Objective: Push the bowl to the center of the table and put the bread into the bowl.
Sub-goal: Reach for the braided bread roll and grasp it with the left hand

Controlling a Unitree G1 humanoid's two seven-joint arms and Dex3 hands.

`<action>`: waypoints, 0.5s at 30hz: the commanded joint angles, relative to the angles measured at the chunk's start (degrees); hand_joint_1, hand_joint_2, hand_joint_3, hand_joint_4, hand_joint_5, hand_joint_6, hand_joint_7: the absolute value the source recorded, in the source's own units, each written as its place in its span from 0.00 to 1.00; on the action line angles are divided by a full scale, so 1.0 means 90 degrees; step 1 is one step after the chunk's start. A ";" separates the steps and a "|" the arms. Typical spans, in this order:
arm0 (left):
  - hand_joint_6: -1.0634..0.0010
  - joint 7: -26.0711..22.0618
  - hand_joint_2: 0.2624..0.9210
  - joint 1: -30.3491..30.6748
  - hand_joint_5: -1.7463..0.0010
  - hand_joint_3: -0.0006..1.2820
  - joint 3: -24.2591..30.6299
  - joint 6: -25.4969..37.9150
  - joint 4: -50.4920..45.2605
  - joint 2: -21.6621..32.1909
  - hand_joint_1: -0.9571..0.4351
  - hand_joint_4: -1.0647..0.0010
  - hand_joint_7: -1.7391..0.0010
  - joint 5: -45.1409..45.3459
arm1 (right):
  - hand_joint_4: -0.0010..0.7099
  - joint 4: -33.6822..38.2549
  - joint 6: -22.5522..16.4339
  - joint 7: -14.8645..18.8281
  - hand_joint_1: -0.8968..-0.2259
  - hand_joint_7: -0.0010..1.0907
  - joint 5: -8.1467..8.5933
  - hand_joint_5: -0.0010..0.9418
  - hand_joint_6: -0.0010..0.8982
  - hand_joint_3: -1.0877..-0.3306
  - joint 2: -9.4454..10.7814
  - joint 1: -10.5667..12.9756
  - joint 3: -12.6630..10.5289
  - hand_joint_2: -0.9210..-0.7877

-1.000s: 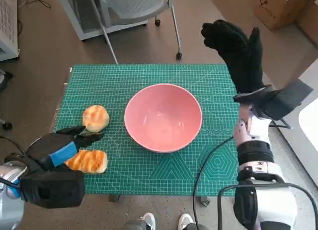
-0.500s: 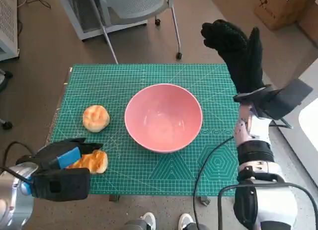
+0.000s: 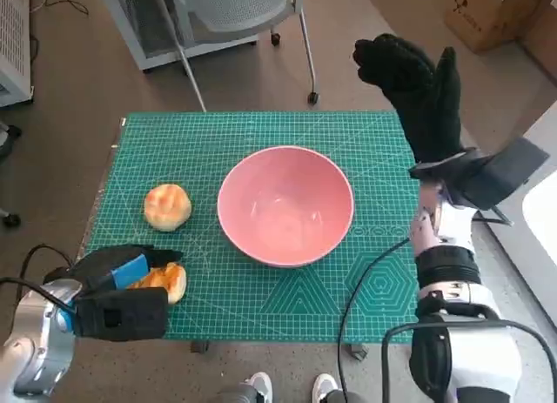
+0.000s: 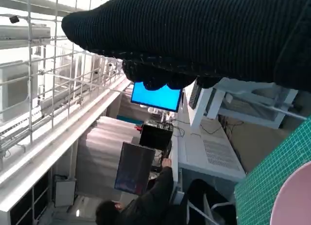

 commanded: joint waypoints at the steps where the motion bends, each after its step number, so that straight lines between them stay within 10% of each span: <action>1: 0.44 0.0349 0.98 0.0117 0.50 0.09 -0.0089 -0.0312 0.0374 -0.0110 0.69 0.38 0.50 0.0081 | 0.32 0.0082 0.0093 0.0014 0.30 0.01 -0.0002 0.00 0.44 0.67 -0.0041 0.0037 -0.0006 0.00; 6: 0.41 0.0514 1.00 0.0164 0.33 0.05 0.0010 -0.0524 0.0326 -0.0029 0.69 0.33 0.41 0.0069 | 0.32 0.0073 0.0060 0.0008 0.31 0.00 -0.0015 0.00 0.43 0.67 -0.0044 0.0057 -0.0003 0.00; 15: 0.37 0.0252 1.00 0.0166 0.34 0.02 0.0654 -0.0504 -0.0478 0.0064 0.69 0.30 0.38 -0.0356 | 0.32 0.0033 0.0026 0.0009 0.32 0.00 -0.0013 0.00 0.43 0.67 -0.0046 0.0100 -0.0002 0.00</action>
